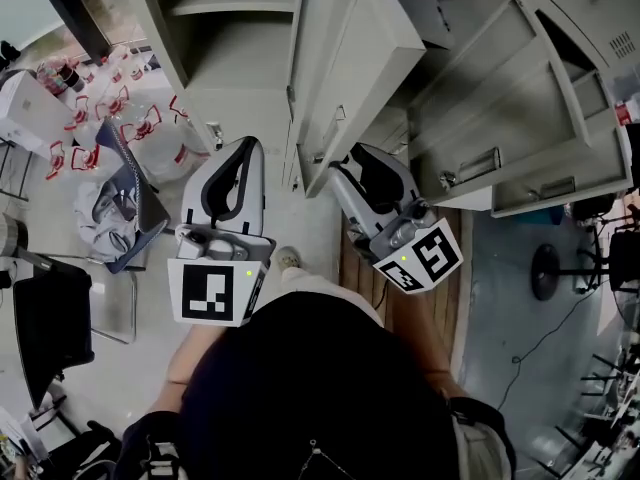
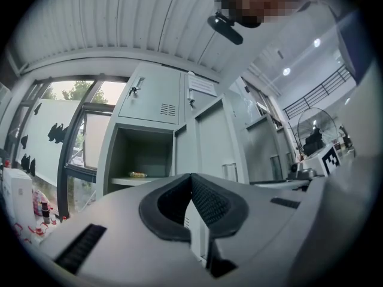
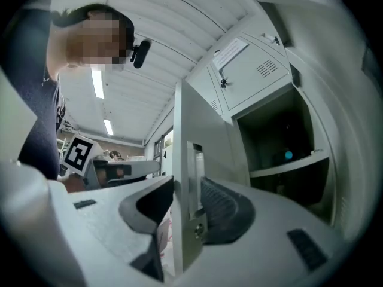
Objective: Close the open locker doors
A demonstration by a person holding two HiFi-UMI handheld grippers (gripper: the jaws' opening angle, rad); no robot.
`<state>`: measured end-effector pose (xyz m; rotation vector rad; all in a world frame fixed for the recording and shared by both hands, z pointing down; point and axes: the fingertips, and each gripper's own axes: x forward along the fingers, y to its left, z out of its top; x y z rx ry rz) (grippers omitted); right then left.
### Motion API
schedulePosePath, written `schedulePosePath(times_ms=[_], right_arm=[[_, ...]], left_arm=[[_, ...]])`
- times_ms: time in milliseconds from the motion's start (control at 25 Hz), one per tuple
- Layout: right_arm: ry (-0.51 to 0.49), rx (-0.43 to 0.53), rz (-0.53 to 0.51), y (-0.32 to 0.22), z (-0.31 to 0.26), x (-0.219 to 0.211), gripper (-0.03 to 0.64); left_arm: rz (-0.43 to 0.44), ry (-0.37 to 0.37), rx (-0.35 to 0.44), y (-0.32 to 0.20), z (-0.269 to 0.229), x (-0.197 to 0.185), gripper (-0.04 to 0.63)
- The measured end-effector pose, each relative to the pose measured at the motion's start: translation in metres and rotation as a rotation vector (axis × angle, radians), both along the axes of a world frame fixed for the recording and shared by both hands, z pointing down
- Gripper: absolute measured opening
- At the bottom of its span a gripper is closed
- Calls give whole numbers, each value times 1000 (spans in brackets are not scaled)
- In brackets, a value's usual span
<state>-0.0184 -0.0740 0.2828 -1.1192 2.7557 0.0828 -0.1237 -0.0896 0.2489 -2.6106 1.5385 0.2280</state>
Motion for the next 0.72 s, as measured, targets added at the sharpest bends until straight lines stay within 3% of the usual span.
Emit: schedulePosePath(times_ms=[320,720], right_arm=[[20,0,-139,-3,0,-26,127],[34,-8,-178,-10,-1,-66,127]], left_arm=[[-38,21,16,-17,-4,-8,3],[-120,17,26,-20,-7,-35,3]])
